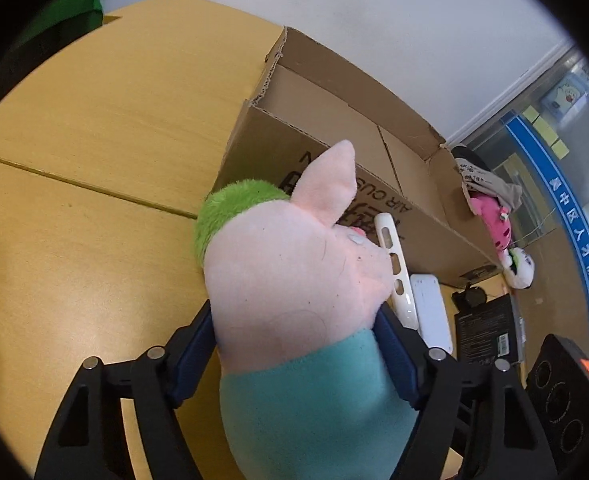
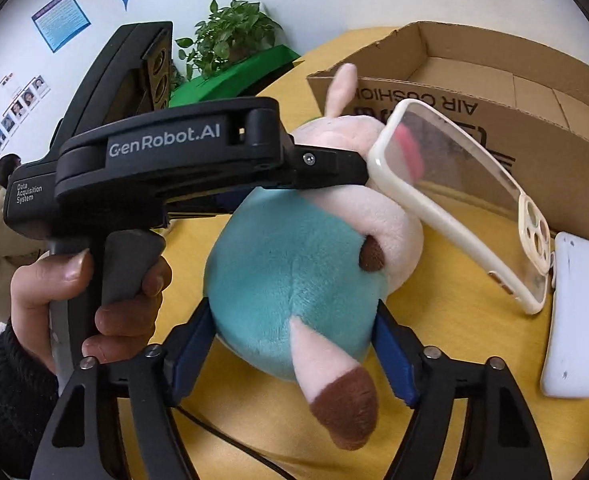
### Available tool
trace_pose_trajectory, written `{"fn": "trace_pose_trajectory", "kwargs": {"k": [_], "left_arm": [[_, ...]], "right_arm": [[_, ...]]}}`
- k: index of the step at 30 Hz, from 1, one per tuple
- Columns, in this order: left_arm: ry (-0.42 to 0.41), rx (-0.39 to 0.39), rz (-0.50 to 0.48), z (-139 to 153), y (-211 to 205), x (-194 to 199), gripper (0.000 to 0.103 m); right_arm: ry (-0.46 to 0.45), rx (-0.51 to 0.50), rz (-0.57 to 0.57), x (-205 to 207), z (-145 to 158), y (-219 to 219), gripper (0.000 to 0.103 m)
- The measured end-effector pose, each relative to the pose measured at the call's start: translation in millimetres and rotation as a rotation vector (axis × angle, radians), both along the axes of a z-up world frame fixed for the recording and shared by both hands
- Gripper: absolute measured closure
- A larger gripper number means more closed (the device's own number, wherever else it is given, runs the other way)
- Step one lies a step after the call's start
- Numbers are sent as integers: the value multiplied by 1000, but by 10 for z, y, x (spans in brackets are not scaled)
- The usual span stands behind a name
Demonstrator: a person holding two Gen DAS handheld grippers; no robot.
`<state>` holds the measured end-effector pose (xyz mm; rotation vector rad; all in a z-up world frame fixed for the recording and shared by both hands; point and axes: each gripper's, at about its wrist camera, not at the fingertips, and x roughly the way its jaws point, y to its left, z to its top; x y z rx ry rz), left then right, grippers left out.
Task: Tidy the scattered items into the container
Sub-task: 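Lift the pig plush with the left gripper and carry it over the cardboard box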
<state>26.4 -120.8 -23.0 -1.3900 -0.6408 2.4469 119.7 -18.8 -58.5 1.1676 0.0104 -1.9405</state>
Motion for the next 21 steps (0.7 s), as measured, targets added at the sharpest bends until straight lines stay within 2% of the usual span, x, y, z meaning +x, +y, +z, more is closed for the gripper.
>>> {"fn": "trace_pose_trajectory", "kwargs": {"k": [4, 8, 14, 18, 21], "left_arm": [[10, -27, 47, 150, -52, 235, 33], [95, -68, 91, 557, -85, 483, 33], [293, -172, 45, 1532, 233, 463, 33], [432, -213, -26, 2254, 563, 173, 33], [498, -235, -59, 2677, 777, -91, 33]], "right_arm": [[-9, -41, 36, 220, 65, 46, 30], [62, -97, 86, 497, 313, 116, 31], [208, -205, 86, 647, 1028, 396, 31], [335, -250, 35, 550, 1669, 725, 31], [405, -284, -12, 371, 2137, 1007, 31]]}}
